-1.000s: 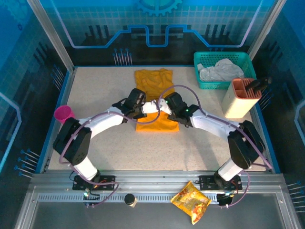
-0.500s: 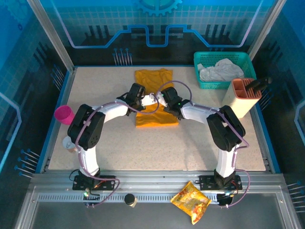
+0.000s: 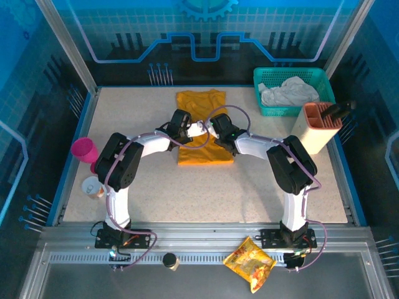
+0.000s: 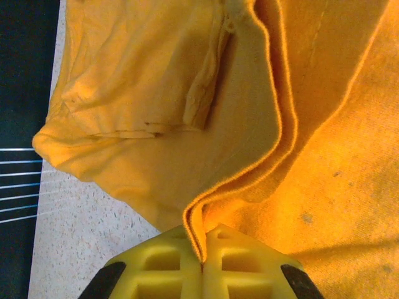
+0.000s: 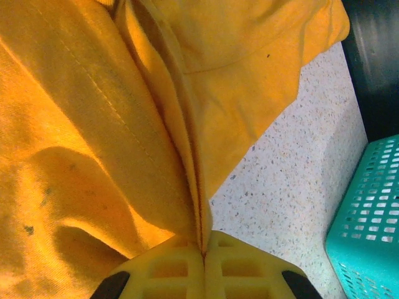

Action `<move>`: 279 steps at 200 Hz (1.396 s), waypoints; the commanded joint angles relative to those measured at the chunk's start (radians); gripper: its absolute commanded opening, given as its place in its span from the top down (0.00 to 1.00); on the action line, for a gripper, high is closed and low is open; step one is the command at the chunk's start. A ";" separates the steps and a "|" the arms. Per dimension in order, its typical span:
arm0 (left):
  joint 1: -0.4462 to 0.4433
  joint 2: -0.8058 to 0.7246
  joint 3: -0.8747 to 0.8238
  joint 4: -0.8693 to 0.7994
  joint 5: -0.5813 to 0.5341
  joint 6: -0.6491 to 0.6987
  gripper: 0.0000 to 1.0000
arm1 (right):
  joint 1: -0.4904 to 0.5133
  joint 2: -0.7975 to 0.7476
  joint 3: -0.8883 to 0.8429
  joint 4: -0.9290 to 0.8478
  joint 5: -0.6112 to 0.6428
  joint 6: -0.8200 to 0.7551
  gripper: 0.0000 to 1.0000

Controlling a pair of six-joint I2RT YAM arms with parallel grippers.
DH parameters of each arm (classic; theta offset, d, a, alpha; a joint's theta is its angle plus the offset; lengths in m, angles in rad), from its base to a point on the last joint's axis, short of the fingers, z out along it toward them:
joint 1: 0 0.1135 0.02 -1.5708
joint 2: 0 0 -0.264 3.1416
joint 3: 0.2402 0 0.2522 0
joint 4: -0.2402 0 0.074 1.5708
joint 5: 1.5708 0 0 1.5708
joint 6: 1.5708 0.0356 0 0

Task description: Fold and stack the t-shirts

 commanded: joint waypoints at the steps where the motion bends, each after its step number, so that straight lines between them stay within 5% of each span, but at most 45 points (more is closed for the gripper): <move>1: -0.028 0.014 0.046 0.060 0.065 0.015 0.96 | -0.006 0.031 0.044 0.015 0.015 0.010 1.00; 15: -0.026 0.021 0.049 0.060 0.053 0.005 0.87 | -0.012 0.052 0.061 -0.002 0.011 0.026 0.99; 60: -0.018 0.049 0.046 0.164 -0.084 -0.042 0.29 | -0.040 0.069 0.080 0.038 0.004 0.093 0.55; 106: -0.001 -0.061 0.013 0.327 -0.163 -0.064 0.01 | -0.086 -0.075 0.065 0.054 -0.053 0.086 0.38; 150: 0.041 -0.323 -0.084 0.310 -0.046 -0.105 0.01 | -0.122 -0.351 -0.069 -0.002 -0.287 -0.118 0.36; 188: 0.133 -0.598 -0.271 0.062 0.353 -0.040 0.20 | -0.143 -0.557 -0.230 -0.142 -0.522 -0.344 0.35; 222: 0.151 -0.760 -0.369 -0.269 0.570 0.073 0.22 | -0.167 -0.584 -0.209 -0.493 -0.703 -0.483 0.34; 252: 0.025 -0.692 -0.382 -0.519 0.453 0.218 0.33 | -0.097 -0.486 -0.195 -0.623 -0.552 -0.521 0.36; 279: -0.029 -0.662 -0.439 -0.398 0.492 0.212 0.32 | -0.057 -0.444 -0.229 -0.579 -0.558 -0.522 0.36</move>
